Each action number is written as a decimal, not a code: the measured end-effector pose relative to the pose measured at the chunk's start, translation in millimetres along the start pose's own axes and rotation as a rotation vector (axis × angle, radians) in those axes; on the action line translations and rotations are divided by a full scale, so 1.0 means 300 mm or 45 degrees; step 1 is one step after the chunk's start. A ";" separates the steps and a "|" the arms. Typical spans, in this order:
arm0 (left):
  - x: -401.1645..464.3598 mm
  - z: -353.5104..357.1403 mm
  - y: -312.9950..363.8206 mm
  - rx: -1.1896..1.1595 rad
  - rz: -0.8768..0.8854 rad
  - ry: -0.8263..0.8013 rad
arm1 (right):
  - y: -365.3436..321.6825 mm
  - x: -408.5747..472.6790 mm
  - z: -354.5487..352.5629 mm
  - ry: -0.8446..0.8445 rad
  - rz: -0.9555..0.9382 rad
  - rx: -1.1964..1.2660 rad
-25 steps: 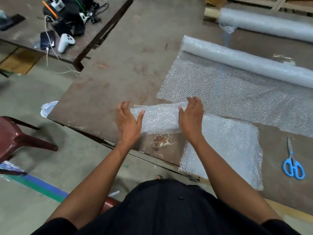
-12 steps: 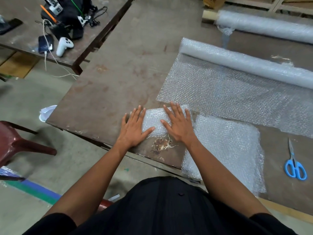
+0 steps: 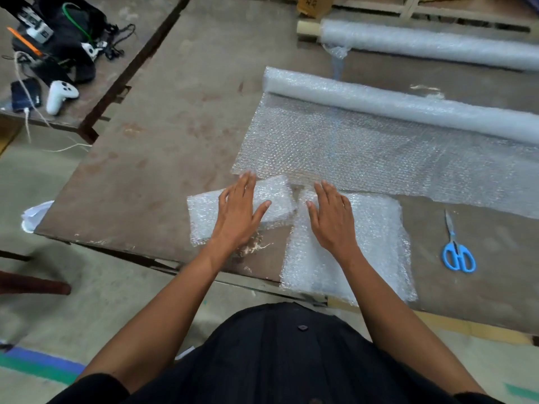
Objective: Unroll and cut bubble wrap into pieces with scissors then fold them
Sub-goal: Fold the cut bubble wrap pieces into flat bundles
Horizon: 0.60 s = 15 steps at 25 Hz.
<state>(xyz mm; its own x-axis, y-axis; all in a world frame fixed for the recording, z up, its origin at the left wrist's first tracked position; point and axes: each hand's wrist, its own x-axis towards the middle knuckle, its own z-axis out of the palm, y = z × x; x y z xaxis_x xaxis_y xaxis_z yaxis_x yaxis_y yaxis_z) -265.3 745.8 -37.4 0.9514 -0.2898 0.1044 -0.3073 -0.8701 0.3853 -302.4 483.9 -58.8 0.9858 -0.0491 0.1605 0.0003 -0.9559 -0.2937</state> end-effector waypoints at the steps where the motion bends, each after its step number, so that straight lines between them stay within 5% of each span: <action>1: 0.013 0.021 0.060 -0.030 0.061 -0.003 | 0.039 -0.032 -0.018 0.006 0.012 -0.022; 7: 0.072 0.192 0.382 -0.170 0.344 -0.128 | 0.189 -0.177 -0.084 -0.013 0.280 -0.126; 12: 0.142 0.258 0.490 -0.052 0.147 -0.283 | 0.337 -0.166 -0.152 -0.166 0.190 -0.072; 15: 0.181 0.245 0.509 -0.159 0.040 -0.382 | 0.426 -0.138 -0.199 -0.150 0.339 -0.082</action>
<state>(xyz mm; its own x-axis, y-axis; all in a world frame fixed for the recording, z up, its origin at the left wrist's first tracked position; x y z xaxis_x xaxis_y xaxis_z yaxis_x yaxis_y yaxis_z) -262.2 567.8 -40.3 0.8873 -0.4362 -0.1495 -0.3136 -0.8086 0.4978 -353.1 346.5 -46.9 0.9625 -0.2703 -0.0254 -0.2679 -0.9305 -0.2497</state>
